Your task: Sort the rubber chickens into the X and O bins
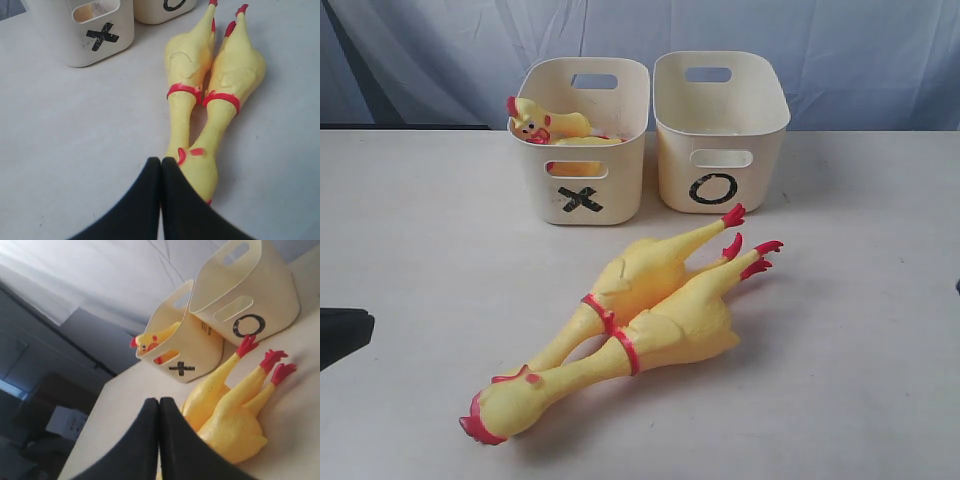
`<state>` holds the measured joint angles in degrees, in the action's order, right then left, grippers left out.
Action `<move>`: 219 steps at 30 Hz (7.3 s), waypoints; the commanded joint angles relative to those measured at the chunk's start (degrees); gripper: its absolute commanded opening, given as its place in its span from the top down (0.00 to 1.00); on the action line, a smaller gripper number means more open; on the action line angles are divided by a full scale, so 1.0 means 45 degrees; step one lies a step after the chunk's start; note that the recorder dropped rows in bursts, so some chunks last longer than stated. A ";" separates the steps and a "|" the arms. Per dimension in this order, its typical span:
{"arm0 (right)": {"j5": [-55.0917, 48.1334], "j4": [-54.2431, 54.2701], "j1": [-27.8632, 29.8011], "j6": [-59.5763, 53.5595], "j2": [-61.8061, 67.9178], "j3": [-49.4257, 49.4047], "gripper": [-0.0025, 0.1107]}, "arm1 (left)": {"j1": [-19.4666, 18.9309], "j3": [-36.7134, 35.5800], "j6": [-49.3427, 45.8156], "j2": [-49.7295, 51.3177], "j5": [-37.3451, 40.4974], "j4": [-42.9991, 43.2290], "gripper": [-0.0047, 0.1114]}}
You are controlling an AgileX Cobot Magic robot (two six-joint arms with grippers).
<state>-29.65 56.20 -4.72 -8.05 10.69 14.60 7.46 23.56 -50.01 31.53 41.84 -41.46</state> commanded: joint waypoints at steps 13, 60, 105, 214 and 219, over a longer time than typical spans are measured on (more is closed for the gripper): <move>-0.5739 0.1914 0.0000 -0.3974 0.8810 0.3415 0.99 | 0.0020 -0.0055 0.0070 -0.0076 0.0175 -0.0188 0.96; 0.1695 0.3484 -1.1018 -1.5935 1.8618 0.7778 0.99 | 0.0020 -0.0055 0.0070 -0.0076 0.0319 -0.0237 0.96; 0.6720 -0.6494 -1.1788 -1.6091 2.1391 0.7869 0.65 | 0.0020 -0.0055 0.0070 -0.0076 0.0414 -0.0287 0.96; 0.7723 0.1979 -0.0868 -0.1179 2.0653 1.7500 0.99 | 0.0020 -0.0107 -0.0010 -0.0076 0.0014 -0.0240 0.96; 0.7976 0.1933 -0.0868 -0.1101 2.2361 1.9244 0.99 | 0.0020 -0.0107 -0.0034 -0.0076 0.0026 -0.0240 0.96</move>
<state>5.21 65.08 -8.96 -13.48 108.86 98.46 7.46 23.31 -50.12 31.53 42.61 -42.01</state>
